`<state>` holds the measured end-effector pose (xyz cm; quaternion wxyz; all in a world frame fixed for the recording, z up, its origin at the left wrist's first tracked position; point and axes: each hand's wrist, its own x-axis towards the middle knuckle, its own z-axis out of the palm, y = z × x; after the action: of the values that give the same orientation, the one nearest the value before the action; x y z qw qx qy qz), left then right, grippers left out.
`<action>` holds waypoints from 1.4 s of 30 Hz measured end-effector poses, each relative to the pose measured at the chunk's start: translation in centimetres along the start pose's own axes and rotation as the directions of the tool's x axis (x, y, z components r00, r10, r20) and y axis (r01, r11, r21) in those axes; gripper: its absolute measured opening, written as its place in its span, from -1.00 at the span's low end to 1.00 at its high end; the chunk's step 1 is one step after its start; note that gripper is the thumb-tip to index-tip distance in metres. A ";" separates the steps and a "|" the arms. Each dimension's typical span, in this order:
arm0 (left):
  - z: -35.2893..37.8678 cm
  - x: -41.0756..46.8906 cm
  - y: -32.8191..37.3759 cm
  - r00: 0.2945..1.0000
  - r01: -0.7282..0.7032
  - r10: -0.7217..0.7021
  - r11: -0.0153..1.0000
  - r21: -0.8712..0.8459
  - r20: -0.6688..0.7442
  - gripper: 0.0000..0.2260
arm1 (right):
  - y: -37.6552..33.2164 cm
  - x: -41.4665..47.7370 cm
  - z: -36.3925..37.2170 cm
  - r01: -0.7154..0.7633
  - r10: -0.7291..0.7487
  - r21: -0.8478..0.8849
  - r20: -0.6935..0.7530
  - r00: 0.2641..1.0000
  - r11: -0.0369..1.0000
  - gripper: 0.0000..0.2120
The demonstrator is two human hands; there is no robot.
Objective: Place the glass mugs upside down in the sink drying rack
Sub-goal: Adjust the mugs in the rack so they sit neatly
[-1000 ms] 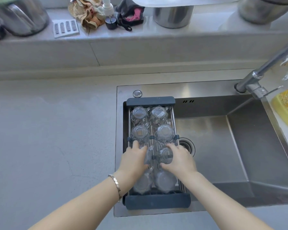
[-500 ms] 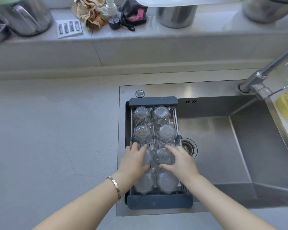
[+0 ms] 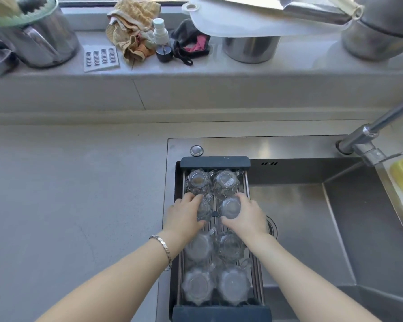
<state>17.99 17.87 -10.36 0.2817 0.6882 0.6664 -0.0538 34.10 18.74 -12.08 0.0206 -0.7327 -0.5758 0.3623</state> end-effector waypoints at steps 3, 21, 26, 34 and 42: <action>0.0 0.4 -0.4 0.999 -0.026 0.026 1.000 -0.006 0.022 -0.40 | -0.2 -0.3 0.5 0.002 -0.002 0.030 -0.027 1.000 1.000 -0.34; 0.5 -2.1 -0.4 0.971 -0.168 0.170 0.985 0.027 -0.167 -0.54 | 1.1 -2.4 -1.2 0.133 -0.133 0.100 -0.008 0.991 0.986 -0.22; 2.7 -5.6 -0.3 0.967 -0.252 0.248 0.961 0.109 0.049 -0.48 | 3.3 -6.2 -0.6 0.219 -0.196 -0.152 0.155 0.968 0.964 -0.29; 3.1 -5.6 -0.5 0.981 -0.133 0.114 0.984 0.122 0.157 -0.40 | 3.2 -6.9 1.7 0.075 -0.067 -0.069 0.110 0.992 0.995 -0.30; 3.2 -5.0 -0.2 0.986 -0.125 0.103 0.978 0.167 0.134 -0.38 | 3.3 -6.2 1.1 0.092 -0.094 0.051 0.030 0.995 0.994 -0.31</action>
<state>18.19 11.96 -10.81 0.2639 0.7426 0.5997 -0.1390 35.80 11.87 -11.24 0.0462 -0.6984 -0.6004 0.3869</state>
